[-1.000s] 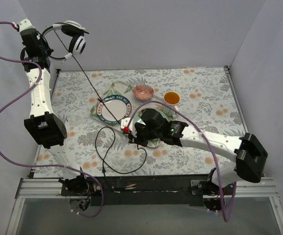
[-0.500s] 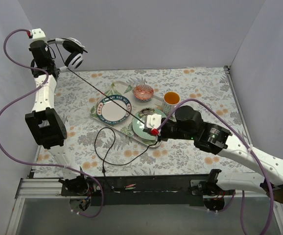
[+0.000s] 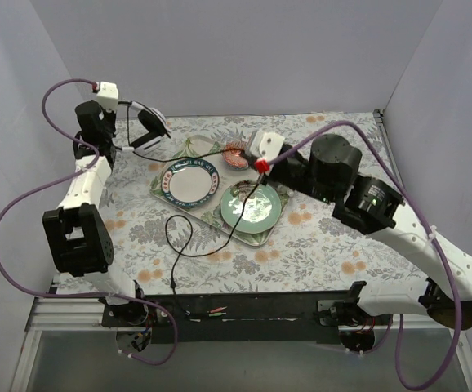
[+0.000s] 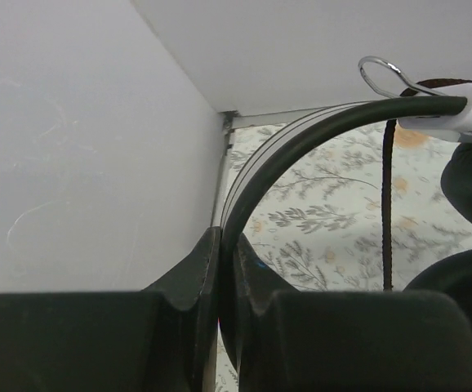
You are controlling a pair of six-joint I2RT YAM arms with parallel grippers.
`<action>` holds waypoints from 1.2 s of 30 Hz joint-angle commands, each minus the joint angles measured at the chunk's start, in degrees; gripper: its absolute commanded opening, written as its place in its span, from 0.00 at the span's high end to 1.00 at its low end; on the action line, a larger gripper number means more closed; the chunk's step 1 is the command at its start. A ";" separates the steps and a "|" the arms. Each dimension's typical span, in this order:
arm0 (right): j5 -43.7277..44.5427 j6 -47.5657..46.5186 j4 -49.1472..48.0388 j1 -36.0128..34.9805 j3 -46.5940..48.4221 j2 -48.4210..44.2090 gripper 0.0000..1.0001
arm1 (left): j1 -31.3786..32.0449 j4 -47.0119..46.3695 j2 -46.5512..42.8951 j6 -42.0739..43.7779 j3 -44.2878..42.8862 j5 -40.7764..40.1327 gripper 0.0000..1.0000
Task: Wrap the headphones
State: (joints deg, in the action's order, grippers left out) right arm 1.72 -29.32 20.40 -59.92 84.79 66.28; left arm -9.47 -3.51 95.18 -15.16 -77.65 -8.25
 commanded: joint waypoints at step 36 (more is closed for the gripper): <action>-8.13 4.27 -1.42 35.22 41.23 25.73 0.99 | 17.56 17.20 -25.56 17.79 18.15 15.63 1.00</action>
State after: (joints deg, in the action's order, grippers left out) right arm -9.96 -26.02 21.58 -28.80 120.95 88.14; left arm 7.40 9.04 74.78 2.15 -57.67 2.92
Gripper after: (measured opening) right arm 0.053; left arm 0.053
